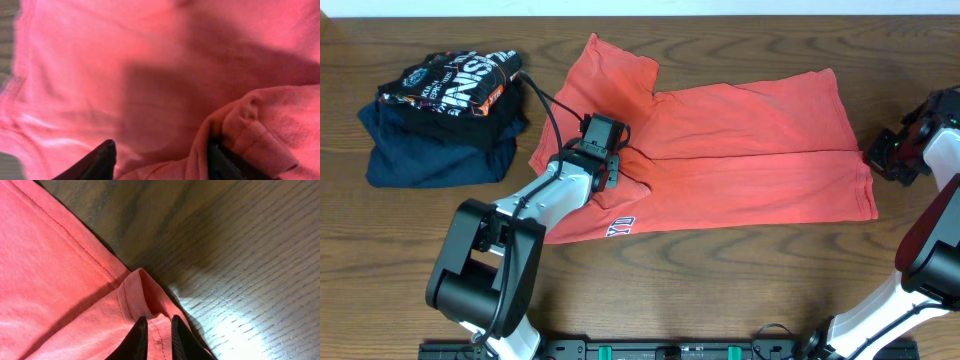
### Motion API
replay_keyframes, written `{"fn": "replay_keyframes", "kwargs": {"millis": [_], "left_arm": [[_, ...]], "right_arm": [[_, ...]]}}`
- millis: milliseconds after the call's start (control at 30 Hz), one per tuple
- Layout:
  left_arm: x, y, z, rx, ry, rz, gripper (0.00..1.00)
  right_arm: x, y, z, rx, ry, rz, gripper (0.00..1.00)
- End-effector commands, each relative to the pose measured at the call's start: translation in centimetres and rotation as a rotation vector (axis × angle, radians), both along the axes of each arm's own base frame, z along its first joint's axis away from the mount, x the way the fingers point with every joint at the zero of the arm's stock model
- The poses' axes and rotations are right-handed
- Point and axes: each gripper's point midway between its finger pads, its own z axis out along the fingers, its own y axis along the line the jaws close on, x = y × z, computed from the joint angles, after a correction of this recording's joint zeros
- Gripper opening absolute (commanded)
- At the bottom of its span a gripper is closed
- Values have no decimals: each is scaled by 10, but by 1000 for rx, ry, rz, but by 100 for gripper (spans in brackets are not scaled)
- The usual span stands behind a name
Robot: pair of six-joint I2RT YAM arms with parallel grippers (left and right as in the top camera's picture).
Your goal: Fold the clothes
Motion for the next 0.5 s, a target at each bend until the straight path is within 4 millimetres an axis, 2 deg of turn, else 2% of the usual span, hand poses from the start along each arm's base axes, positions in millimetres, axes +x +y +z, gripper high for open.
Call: {"fn": "replay_keyframes", "kwargs": {"millis": [0, 100, 200, 367, 467], "left_arm": [[19, 7, 44, 54, -102, 4, 62], [18, 8, 70, 37, -138, 6, 63], [6, 10, 84, 16, -127, 18, 63], [-23, 16, 74, 7, -11, 58, 63], [-39, 3, 63, -66, 76, 20, 63]], "right_arm": [[1, 4, 2, 1, -7, 39, 17], [2, 4, 7, -2, -19, 40, 18], [2, 4, 12, -8, -27, 48, 19], [2, 5, 17, -14, -33, 59, 20], [0, 5, 18, -14, -30, 61, 20]]}}
